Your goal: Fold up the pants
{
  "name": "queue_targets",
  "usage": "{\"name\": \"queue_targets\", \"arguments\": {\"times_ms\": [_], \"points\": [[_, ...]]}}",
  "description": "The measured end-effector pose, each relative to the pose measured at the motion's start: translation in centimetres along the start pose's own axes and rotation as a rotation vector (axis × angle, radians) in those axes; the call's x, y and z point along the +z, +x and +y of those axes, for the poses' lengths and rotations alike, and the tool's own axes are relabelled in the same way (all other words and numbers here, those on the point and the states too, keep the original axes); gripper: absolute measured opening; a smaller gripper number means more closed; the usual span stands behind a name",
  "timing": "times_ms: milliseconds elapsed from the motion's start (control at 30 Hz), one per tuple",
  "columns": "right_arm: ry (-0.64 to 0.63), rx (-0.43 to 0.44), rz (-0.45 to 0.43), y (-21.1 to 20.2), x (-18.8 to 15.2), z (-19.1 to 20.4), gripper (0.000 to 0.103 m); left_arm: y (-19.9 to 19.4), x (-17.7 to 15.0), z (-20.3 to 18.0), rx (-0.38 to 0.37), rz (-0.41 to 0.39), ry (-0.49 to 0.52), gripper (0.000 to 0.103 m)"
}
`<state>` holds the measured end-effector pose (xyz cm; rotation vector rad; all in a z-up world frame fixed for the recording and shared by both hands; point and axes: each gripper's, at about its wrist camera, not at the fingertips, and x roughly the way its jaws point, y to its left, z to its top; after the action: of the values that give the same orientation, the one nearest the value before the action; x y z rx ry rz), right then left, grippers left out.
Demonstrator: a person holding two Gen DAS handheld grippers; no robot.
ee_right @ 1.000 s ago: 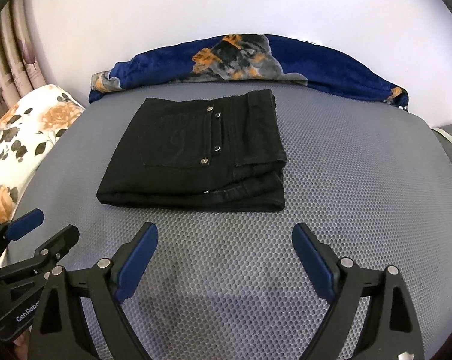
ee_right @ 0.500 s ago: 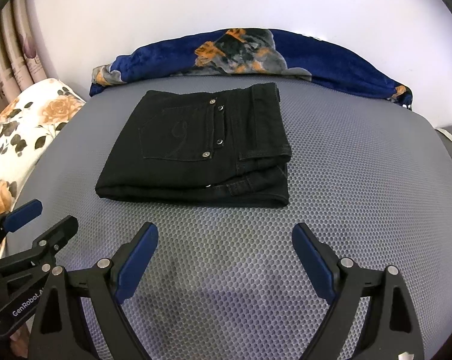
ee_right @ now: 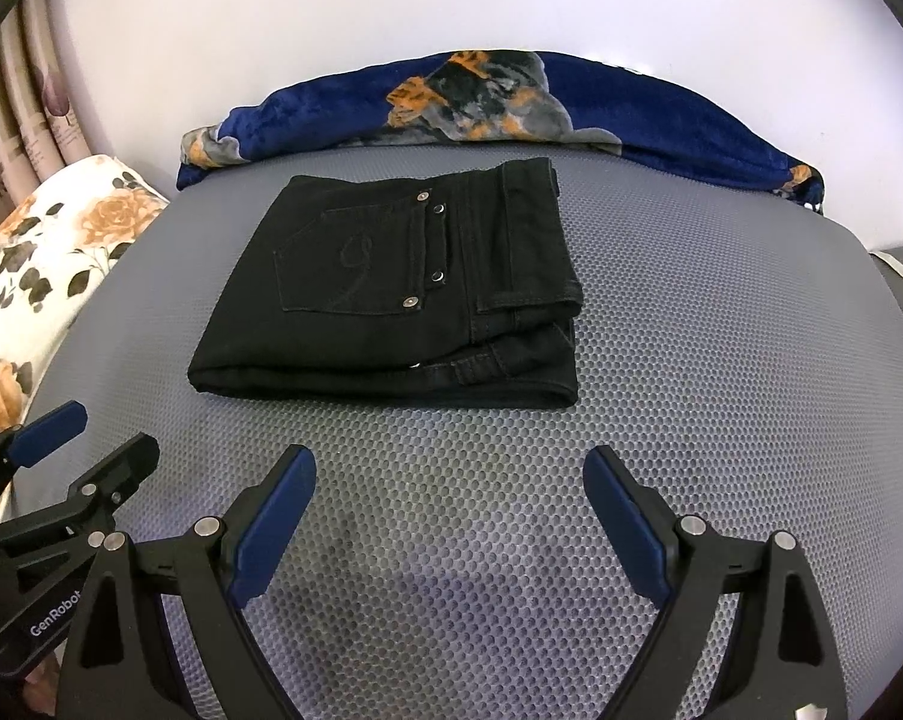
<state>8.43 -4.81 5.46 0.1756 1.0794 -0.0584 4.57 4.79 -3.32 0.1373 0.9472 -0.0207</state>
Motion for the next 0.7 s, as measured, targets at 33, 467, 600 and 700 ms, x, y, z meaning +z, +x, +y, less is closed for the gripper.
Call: {"name": "queue_targets", "arguments": {"times_ms": [33,467,600,700], "points": [[0.000,0.002,0.000,0.00,0.04,0.00,0.089,0.06,-0.03,-0.03,0.001,0.001,0.000,0.065],[0.009,0.008,0.009,0.21,0.01,-0.29,0.089,0.17,-0.07,-0.23,-0.007,0.006,0.007,0.065],[0.016,0.011,0.010,0.21,-0.04,-0.33,0.089,0.07,-0.08,-0.49,-0.010,0.004,0.013,0.065],[0.021,0.010,0.012,0.31,-0.08,-0.52,0.089,0.05,-0.03,-0.56,-0.011,0.006,0.014,0.065]]}}
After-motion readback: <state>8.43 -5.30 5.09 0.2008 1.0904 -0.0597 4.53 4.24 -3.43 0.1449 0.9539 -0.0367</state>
